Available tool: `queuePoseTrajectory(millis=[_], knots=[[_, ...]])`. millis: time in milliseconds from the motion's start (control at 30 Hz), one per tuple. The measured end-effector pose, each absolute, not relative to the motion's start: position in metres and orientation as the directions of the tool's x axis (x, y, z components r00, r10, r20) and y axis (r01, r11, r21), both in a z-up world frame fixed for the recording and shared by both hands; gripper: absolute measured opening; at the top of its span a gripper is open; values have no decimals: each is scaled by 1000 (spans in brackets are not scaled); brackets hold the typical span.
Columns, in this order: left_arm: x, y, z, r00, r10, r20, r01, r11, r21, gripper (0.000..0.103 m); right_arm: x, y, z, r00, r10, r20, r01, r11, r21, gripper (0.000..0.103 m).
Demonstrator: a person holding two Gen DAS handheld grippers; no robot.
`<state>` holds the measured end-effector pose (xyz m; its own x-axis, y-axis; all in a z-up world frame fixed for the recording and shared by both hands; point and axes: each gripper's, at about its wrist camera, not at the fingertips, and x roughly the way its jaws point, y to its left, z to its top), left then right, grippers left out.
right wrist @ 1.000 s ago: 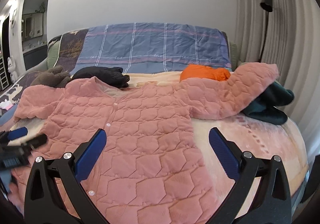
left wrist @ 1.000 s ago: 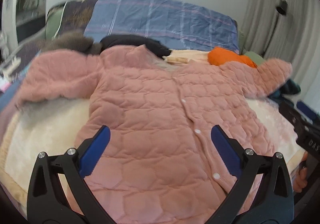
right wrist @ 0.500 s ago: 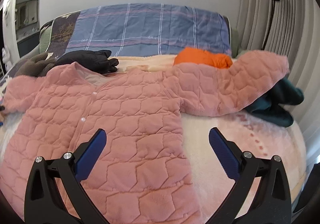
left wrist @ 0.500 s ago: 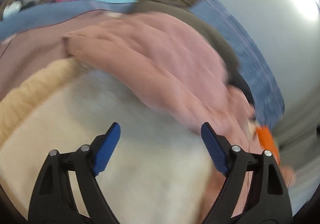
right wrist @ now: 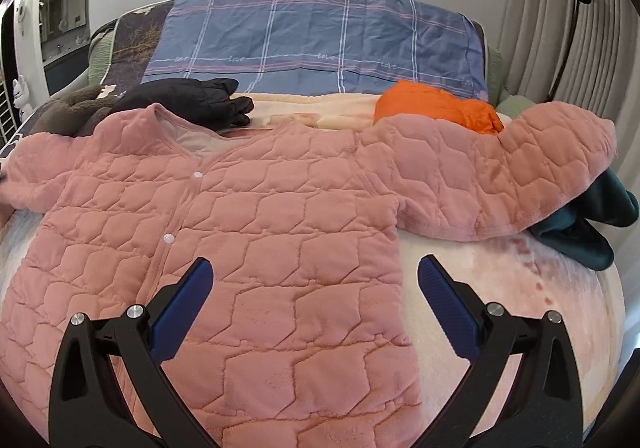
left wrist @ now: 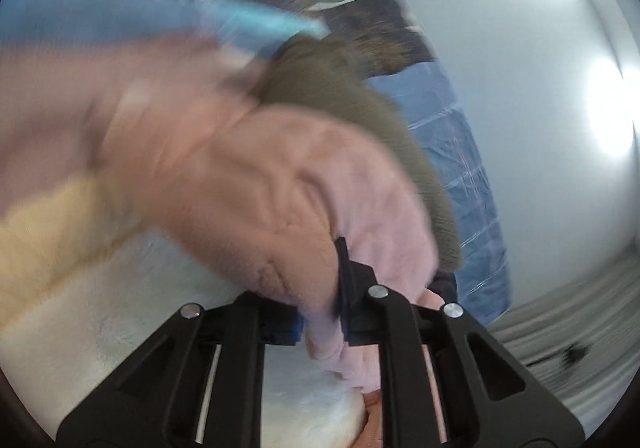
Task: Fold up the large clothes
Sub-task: 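Grasp the pink jacket sleeves with both grippers and lift them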
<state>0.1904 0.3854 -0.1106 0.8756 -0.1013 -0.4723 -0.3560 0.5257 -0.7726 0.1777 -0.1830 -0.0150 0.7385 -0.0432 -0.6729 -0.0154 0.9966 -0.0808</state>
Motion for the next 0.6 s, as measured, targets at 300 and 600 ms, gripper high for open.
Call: queuePoseTrajectory(millis=[300,600], knots=[[224,151,21,929,30,-369,-52,998,-47,14,171,-221,-12,735,-13,-678,41,999,26,102],[252,-71,-104,743,31,-668,423,752,505,63,141,-274,-21,703,-96,-705,181,982,46,102]])
